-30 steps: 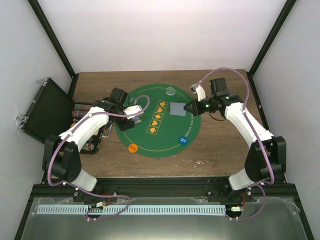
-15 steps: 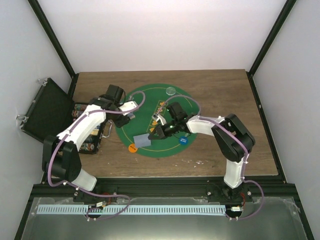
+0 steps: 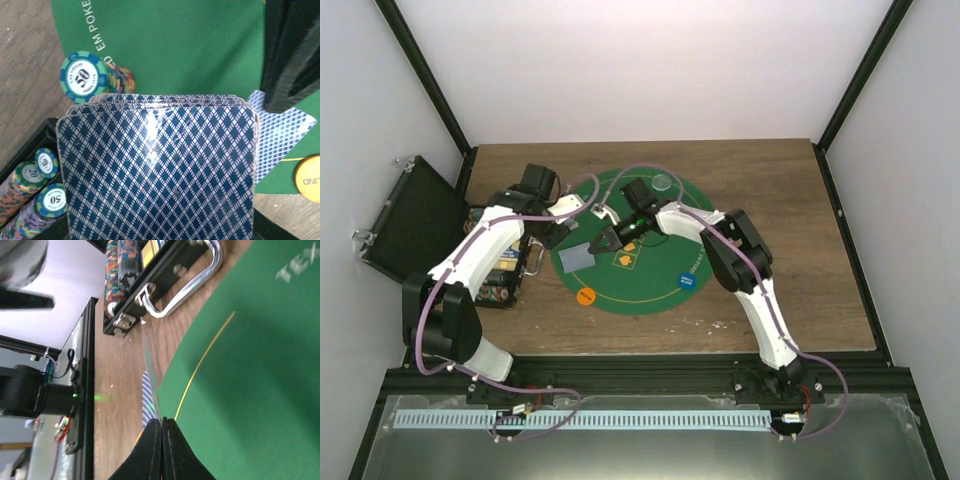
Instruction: Distribute texas hold em gaming equipment
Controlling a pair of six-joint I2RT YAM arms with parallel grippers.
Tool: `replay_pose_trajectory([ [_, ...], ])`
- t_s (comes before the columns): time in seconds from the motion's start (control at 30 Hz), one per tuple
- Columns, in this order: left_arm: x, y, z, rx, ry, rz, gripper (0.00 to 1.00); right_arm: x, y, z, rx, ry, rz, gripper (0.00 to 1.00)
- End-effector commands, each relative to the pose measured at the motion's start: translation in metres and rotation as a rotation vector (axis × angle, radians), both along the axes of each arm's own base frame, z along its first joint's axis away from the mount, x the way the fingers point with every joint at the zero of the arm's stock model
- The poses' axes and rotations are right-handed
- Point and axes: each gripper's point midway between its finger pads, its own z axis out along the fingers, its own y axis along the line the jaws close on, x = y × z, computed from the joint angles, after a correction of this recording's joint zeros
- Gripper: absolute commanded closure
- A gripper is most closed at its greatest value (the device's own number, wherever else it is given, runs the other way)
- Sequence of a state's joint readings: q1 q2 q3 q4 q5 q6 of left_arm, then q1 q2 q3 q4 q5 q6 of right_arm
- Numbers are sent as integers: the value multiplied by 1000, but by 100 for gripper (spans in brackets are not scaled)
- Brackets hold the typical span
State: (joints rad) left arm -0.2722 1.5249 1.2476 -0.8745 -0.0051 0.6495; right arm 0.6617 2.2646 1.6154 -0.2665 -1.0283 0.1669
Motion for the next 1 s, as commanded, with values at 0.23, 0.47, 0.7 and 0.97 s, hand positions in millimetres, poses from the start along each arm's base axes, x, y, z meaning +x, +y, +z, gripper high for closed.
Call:
replay_pose_trajectory([
  [0.23, 7, 19, 22, -5, -50, 76, 49, -12, 13, -15, 2, -104, 223, 99],
  [0.47, 7, 19, 23, -5, -51, 77, 49, -20, 38, -51, -70, -145, 280, 99],
  [0.7, 7, 20, 23, -7, -50, 76, 49, -13, 39, -64, -122, -175, 261, 99],
  [0.97, 6, 19, 22, -10, -46, 71, 49, 1, 41, -52, -151, -259, 217, 76],
])
